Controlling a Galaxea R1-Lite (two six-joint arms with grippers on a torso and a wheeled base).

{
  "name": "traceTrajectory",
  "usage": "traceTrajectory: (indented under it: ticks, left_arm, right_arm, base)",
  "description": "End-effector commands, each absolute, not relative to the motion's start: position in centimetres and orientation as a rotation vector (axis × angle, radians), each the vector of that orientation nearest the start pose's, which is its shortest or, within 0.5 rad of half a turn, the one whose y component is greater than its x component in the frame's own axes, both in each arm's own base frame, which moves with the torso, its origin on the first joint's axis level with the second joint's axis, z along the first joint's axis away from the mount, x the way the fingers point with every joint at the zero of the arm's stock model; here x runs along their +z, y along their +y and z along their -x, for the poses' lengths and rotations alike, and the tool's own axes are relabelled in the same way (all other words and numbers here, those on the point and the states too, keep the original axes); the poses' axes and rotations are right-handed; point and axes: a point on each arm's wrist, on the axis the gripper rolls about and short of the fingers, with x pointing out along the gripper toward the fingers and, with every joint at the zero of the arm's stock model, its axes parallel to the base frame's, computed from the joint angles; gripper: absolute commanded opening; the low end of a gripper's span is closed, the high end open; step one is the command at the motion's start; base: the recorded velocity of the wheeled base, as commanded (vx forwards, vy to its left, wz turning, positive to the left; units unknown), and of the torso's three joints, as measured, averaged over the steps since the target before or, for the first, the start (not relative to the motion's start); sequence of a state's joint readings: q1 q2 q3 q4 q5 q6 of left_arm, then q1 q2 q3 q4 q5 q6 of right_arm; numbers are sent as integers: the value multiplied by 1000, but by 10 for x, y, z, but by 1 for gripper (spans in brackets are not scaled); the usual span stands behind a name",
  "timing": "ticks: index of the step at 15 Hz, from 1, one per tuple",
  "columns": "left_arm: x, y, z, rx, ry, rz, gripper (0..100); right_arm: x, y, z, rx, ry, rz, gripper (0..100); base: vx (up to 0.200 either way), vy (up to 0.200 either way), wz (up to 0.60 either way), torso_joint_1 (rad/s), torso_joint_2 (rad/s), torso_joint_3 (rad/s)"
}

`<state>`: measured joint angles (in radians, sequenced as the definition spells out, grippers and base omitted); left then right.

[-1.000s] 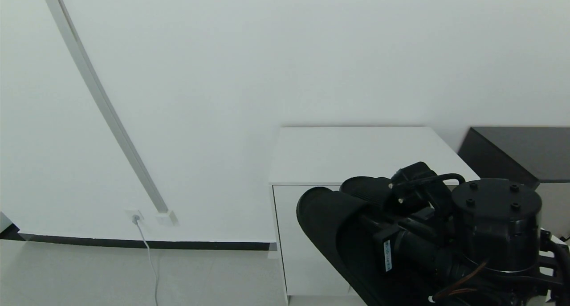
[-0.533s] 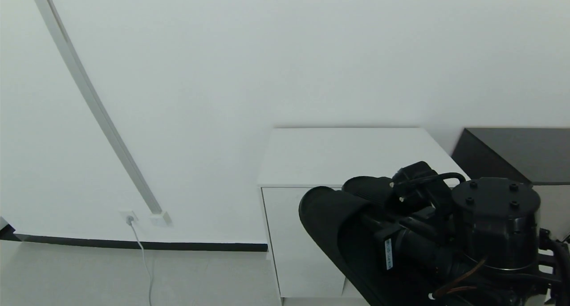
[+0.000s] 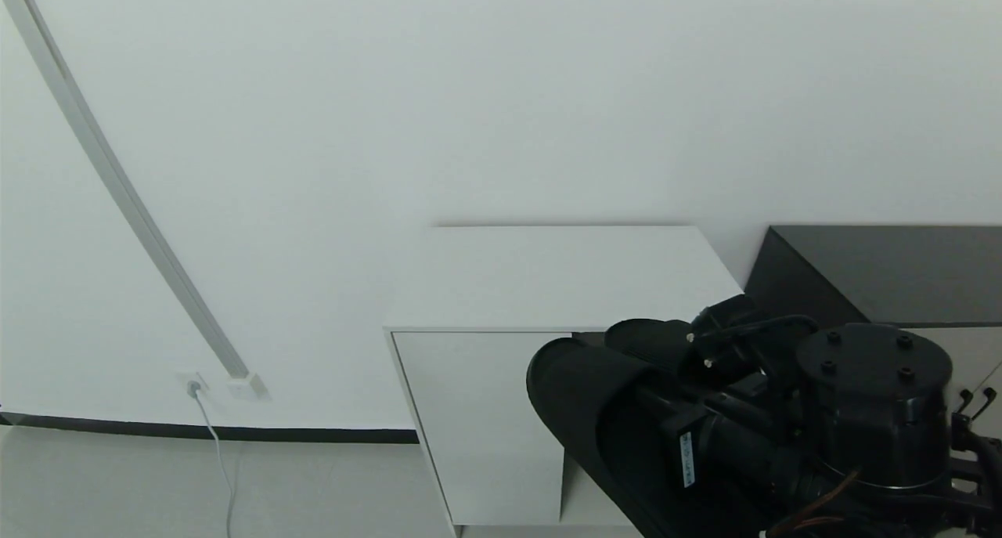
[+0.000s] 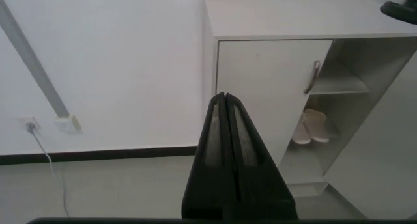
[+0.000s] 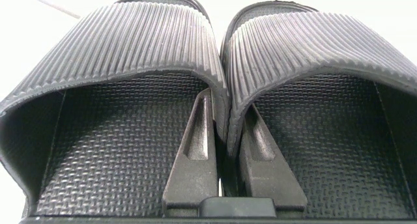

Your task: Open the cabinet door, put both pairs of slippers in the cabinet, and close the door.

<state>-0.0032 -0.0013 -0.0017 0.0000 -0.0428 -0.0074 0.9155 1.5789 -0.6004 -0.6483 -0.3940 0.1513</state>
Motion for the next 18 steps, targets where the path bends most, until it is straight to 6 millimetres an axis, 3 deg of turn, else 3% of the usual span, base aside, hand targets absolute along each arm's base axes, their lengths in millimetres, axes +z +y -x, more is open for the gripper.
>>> traceTrajectory:
  ticks: [1,7,18]
  left_arm:
    - [76,-1,23,-46,-1,8,0]
    - [76,-1,23,-46,-3,8,0]
    - [76,-1,23,-46,-1,6,0]
  right_arm:
    - [162,198,-164,490,308,63,0]
    - [159,197,-163,490,317,72,0]
    - [159,198,-162,492,318,74,0]
  base:
    - [0,-200,0,2,-7,2]
    - [0,-200,0,1,2,2]
    - [0,0,0,0,0,0]
